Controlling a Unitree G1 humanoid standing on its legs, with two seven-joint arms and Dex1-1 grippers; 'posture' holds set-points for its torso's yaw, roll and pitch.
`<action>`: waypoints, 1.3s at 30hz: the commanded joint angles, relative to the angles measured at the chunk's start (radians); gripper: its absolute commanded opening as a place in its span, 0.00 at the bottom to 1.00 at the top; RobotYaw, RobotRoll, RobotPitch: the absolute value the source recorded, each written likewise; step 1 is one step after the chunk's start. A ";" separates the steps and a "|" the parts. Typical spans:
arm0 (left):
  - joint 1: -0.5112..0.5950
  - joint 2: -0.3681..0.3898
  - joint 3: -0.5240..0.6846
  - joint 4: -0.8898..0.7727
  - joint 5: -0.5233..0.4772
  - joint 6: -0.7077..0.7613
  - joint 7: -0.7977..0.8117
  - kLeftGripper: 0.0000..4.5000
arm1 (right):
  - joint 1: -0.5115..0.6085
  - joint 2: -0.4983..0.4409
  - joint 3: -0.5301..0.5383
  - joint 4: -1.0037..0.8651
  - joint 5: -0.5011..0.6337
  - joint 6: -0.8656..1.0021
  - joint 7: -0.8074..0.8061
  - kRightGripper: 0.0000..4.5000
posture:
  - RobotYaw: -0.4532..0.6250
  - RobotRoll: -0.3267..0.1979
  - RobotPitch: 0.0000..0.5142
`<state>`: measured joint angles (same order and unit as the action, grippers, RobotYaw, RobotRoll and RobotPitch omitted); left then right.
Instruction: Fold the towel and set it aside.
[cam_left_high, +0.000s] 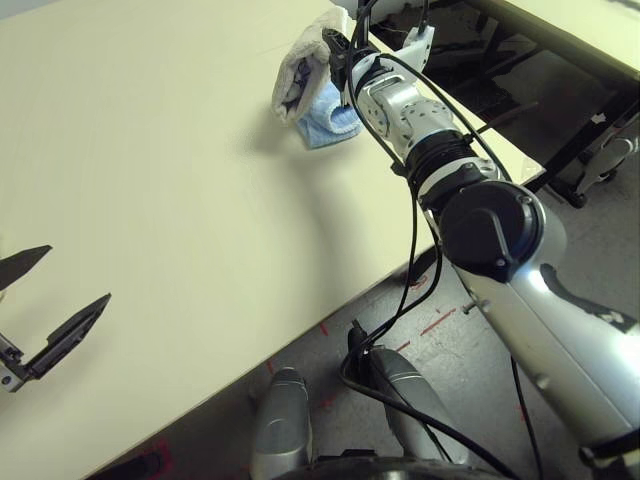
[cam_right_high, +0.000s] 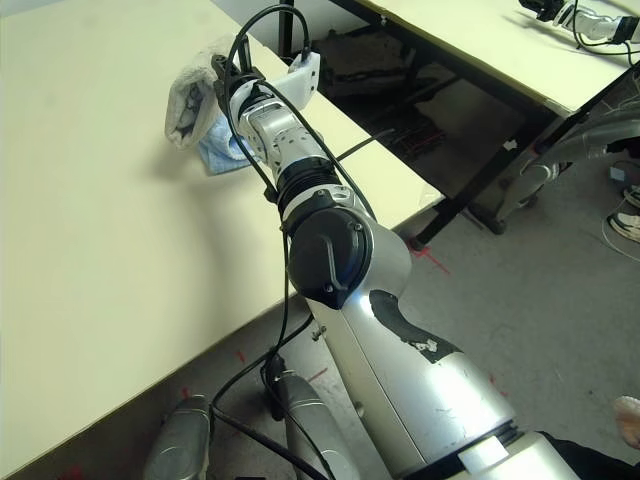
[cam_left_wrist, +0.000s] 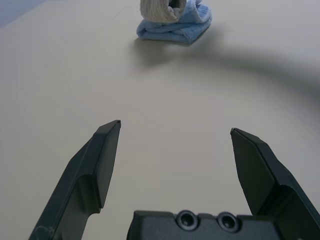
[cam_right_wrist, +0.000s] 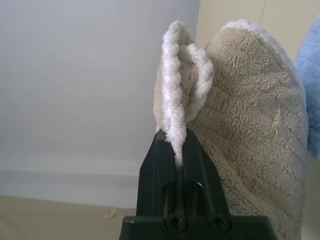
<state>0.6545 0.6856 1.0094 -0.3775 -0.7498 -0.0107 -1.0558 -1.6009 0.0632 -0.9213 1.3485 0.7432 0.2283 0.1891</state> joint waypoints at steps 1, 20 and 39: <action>0.018 -0.010 0.017 -0.020 -0.005 0.015 -0.001 1.00 | -0.008 0.002 0.012 0.008 -0.004 0.007 0.004 0.01 | 0.55 0.62 0.55; 0.065 -0.060 0.039 -0.055 -0.008 0.024 -0.002 1.00 | -0.092 0.019 -0.091 0.008 0.140 -0.036 0.028 0.01 | 0.59 0.62 0.55; -0.029 -0.007 -0.035 -0.011 0.021 0.032 0.003 1.00 | 0.106 -0.087 0.061 0.007 -0.059 -0.070 -0.071 0.01 | 0.52 0.62 0.54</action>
<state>0.6176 0.6806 0.9900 -0.4039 -0.7448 0.0149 -1.0459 -1.5018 -0.0296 -0.8722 1.3476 0.6913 0.1392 0.1403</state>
